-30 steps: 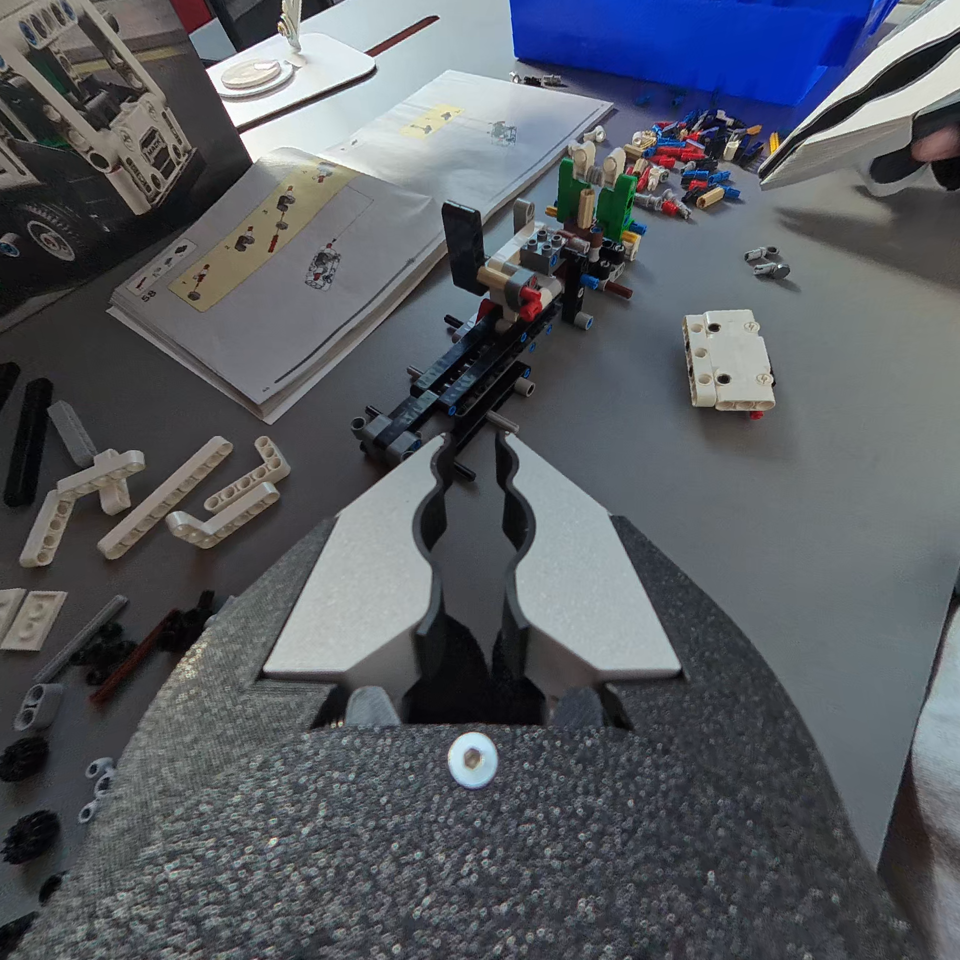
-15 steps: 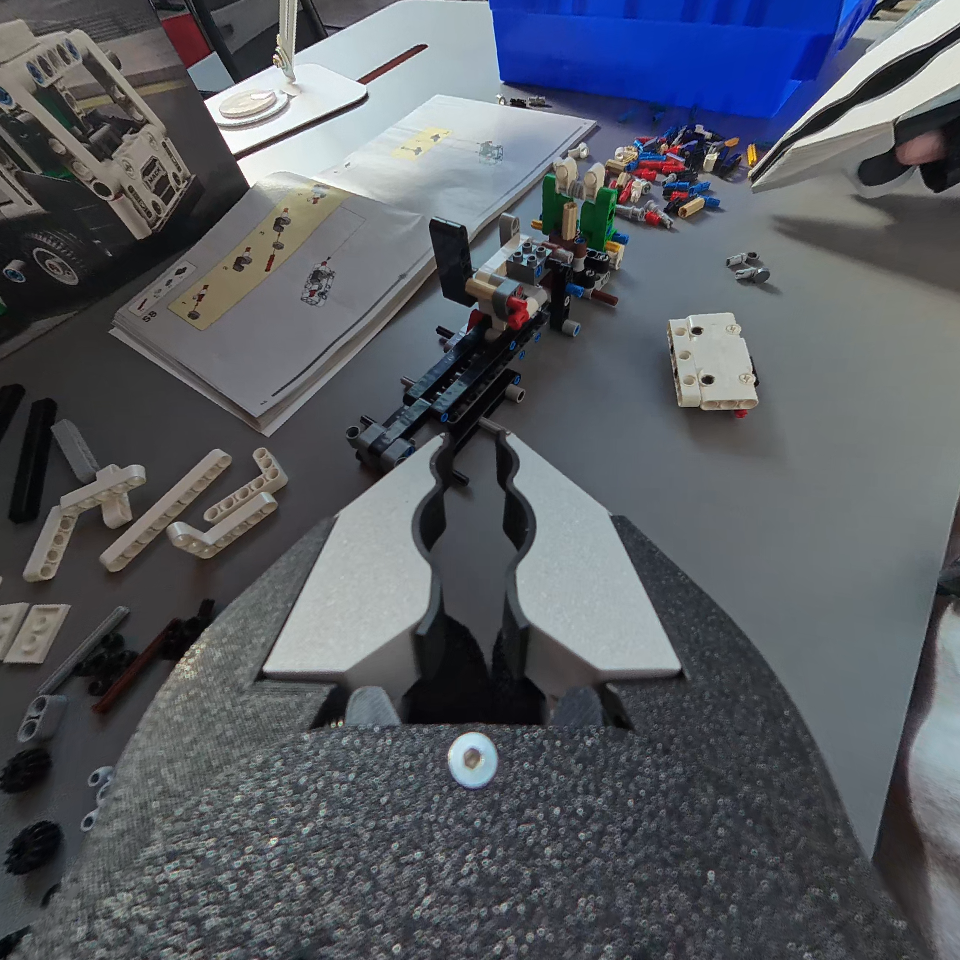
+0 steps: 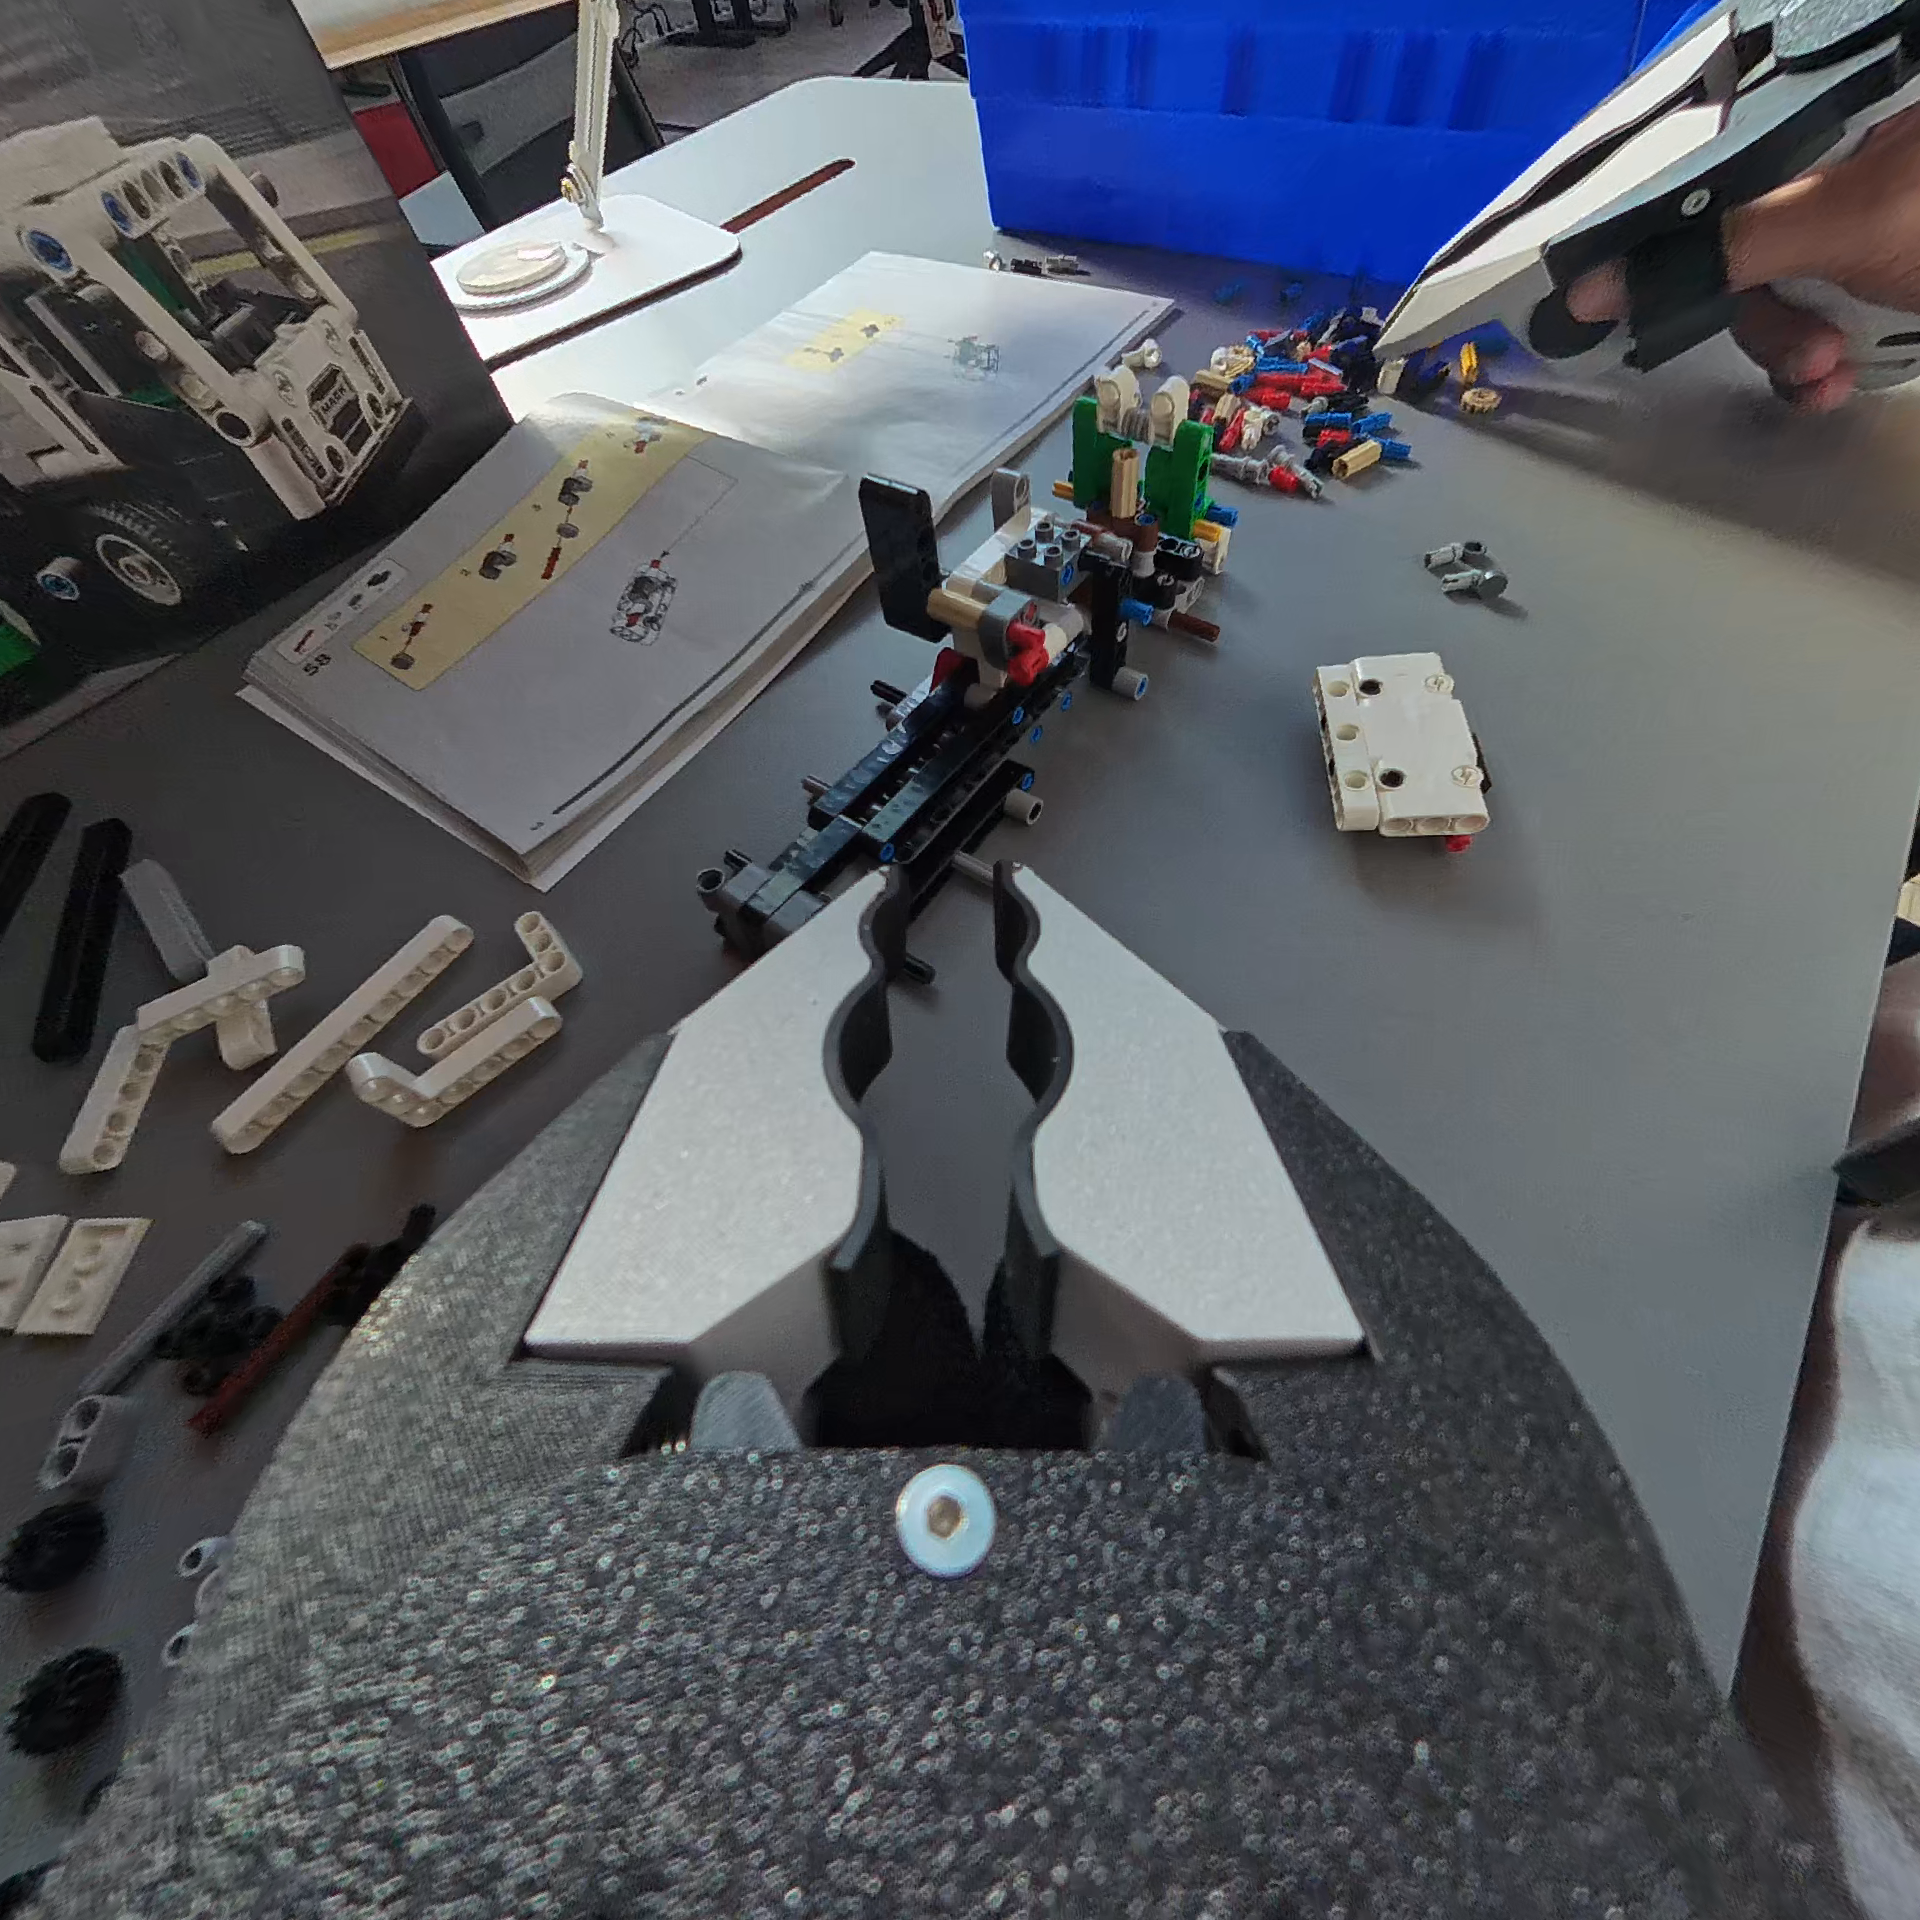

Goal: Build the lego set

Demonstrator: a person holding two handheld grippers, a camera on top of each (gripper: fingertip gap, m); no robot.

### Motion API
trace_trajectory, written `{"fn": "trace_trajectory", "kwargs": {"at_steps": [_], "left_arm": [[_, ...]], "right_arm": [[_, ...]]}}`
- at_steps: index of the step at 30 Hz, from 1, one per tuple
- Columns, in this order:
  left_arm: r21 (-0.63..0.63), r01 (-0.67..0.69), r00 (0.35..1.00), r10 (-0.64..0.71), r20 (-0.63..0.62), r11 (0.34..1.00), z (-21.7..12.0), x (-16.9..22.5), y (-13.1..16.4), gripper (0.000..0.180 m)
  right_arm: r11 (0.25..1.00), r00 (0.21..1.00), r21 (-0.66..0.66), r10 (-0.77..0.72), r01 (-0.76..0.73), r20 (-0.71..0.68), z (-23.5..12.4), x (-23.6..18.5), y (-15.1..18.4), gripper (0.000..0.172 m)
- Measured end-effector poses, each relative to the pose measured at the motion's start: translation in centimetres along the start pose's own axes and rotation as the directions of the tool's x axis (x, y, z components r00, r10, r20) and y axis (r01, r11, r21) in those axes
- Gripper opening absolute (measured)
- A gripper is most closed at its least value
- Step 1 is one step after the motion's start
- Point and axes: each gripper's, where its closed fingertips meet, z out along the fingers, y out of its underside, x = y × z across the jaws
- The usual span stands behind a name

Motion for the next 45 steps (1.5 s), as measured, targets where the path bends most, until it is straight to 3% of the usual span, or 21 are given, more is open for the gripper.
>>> {"fn": "trace_trajectory", "kwargs": {"at_steps": [7,15,25,45], "left_arm": [[-0.005,0.011,1.0,-0.011,-0.01,1.0,0.0,0.0,0.1,0.014],[-0.016,0.027,0.999,-0.028,-0.019,0.999,0.2,0.0,0.2,0.015],[-0.028,0.025,0.999,-0.026,-0.028,0.999,0.3,0.1,0.4,0.015],[-0.029,0.013,1.0,-0.014,-0.013,0.999,0.3,0.0,0.4,0.015]], "right_arm": [[1.0,1.0,-0.014,0.008,-0.008,0.024,0.5,-0.3,0.2,0.0],[0.998,0.998,0.012,0.063,-0.062,-0.006,-1.4,1.4,1.0,0.0],[0.999,0.999,0.033,0.01,-0.011,0.034,-2.0,-0.4,1.3,0.011],[0.998,0.997,0.064,-0.009,0.004,0.074,-1.7,-1.7,0.4,0.01]]}}
